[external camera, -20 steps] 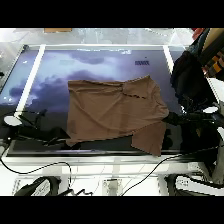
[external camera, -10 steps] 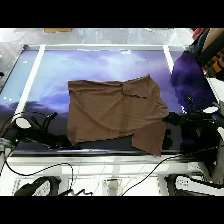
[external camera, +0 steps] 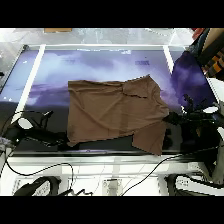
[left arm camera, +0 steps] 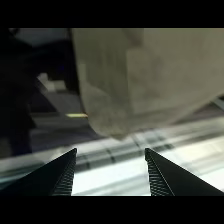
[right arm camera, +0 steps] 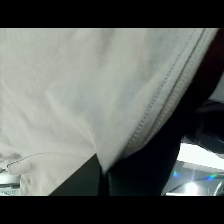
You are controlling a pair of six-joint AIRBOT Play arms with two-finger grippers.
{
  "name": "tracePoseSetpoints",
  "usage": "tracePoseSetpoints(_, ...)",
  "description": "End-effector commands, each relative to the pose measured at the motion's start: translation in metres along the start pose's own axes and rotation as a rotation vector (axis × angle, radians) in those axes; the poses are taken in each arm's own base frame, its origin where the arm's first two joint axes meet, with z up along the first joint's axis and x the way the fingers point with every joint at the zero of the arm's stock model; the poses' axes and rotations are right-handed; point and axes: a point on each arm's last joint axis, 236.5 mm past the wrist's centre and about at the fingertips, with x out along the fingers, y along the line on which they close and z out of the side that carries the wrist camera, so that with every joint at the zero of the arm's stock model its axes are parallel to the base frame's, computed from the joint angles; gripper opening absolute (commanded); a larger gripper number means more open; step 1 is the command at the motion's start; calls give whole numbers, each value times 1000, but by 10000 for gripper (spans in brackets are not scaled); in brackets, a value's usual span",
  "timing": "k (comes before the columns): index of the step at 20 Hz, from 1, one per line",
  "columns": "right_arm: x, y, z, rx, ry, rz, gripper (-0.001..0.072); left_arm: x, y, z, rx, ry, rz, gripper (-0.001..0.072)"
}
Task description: Fold the clothes and pants, and hang the long-sleeved shirts on hangers.
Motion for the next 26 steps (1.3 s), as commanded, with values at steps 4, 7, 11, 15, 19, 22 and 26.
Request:
tracePoseSetpoints(4,0,3,2,7,-8,12,13,24,4,-3,-50,59,-33,467)
tracePoseSetpoints(7,0,3,2,7,-8,12,13,33,-12,0,-56,67,-118,465)
tracePoseSetpoints(11,0,3,2,8,-8,13,13,37,-12,5,-63,57,-131,315)
tracePoseSetpoints(15,0,7,4,16,-16,30,13,37,-12,6,-39,53,-129,55)
tracePoseSetpoints(19,-4,16,7,-12,-32,39,12,30,-13,18,24,23,-125,18)
tracePoseSetpoints(22,-26,42,31,-124,-125,10,12,0,-20,55,94,-55,-111,18)
tracePoseSetpoints(26,-104,118,80,-361,-361,-23,12,-87,-26,119,269,-223,25,17)
